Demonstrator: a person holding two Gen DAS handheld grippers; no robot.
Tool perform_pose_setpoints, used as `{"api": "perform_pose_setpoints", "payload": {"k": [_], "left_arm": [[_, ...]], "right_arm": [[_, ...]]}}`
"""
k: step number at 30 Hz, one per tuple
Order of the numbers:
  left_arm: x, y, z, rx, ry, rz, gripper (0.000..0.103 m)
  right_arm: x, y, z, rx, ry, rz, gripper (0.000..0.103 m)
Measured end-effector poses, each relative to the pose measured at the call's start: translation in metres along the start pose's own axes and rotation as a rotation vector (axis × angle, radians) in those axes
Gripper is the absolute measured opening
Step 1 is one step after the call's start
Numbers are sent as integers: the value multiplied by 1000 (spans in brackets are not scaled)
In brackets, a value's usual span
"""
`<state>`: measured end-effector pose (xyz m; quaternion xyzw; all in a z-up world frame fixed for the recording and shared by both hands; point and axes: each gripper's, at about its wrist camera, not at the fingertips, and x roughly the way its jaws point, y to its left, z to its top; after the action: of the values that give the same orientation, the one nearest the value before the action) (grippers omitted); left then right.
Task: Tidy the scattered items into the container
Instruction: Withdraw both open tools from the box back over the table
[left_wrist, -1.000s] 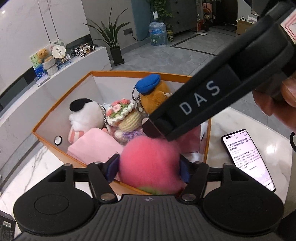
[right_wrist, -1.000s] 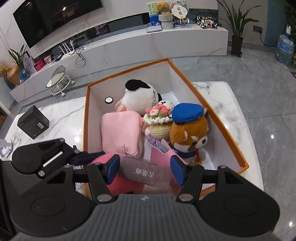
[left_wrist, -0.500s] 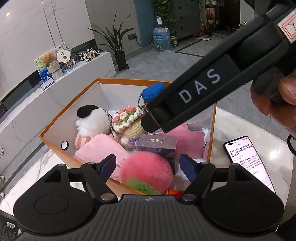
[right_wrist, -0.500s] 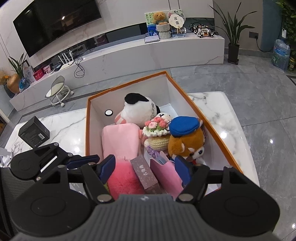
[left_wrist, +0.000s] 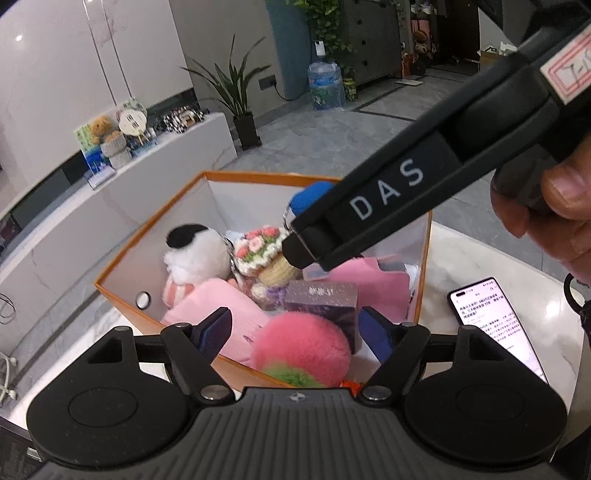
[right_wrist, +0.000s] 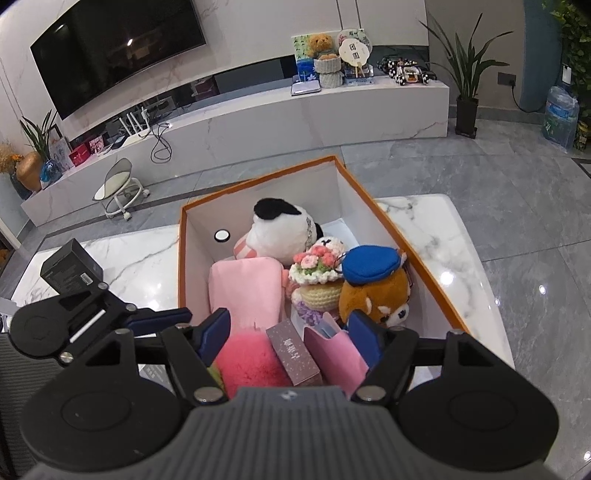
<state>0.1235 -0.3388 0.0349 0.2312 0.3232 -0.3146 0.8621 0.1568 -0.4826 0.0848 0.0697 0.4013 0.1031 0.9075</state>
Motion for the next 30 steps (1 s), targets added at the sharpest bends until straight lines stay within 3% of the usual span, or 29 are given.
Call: {"api": "perform_pose_setpoints", "payload": {"k": [30], "left_arm": [[-89, 33, -11, -55, -104, 168, 89]], "right_arm": [[-34, 46, 3, -85, -140, 77, 73]]}}
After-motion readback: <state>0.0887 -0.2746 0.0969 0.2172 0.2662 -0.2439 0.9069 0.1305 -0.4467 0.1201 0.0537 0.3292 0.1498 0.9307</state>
